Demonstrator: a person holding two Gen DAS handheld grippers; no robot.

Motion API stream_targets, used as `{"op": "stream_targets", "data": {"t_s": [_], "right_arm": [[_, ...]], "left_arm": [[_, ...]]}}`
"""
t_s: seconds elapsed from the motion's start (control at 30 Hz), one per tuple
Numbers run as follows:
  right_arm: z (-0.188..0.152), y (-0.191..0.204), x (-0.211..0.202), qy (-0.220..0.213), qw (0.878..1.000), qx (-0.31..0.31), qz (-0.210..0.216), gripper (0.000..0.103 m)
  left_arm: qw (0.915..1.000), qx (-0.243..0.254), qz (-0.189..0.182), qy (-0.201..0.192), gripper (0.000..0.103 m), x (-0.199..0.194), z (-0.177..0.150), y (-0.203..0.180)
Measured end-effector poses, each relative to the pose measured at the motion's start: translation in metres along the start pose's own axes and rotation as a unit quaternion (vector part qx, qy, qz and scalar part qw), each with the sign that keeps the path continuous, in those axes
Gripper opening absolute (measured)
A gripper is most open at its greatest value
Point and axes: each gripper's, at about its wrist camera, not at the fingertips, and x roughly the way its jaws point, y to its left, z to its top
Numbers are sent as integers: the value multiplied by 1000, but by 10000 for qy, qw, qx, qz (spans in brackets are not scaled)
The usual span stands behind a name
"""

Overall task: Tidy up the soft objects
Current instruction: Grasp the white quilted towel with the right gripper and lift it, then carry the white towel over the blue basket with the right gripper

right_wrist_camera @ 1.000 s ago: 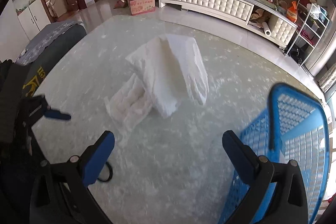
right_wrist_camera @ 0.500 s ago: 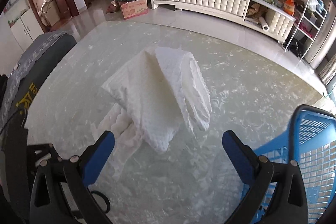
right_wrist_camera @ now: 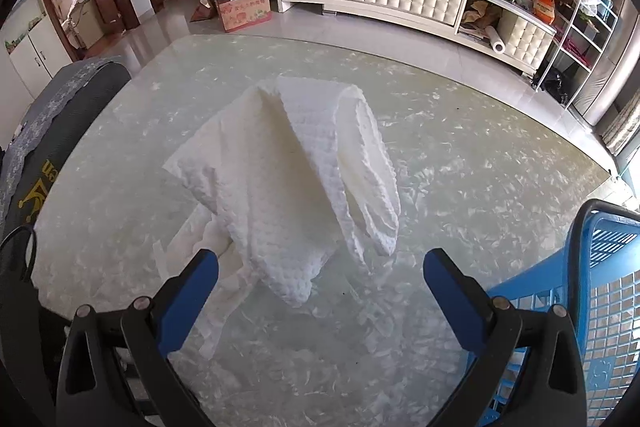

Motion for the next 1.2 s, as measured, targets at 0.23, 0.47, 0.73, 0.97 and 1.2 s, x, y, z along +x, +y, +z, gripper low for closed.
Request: {"op": "stream_targets", "data": {"t_s": [0.23,0.47,0.73,0.97,1.2], "right_arm": [[1,3,8,-28,9999,-18,-122,103],[3,3,13,-30,9999,-1,-164,93],[1,2,19,112,9999,16,-39,32],[-1,4,12,-100,9999,-70,41,9],[-4,5,-2,-330,9993,-31,151,6]], "left_arm": [[9999,122,-29,-10,5,-6,-5,-5],[9994,-103,110,-298,5,-28,-4,8],[9970,-535,354,-432,5,-40,-10,36],[9953,-639,500,-525,5,-47,-12,44],[9944,-637,618,-573,5,-50,-6,41]]}}
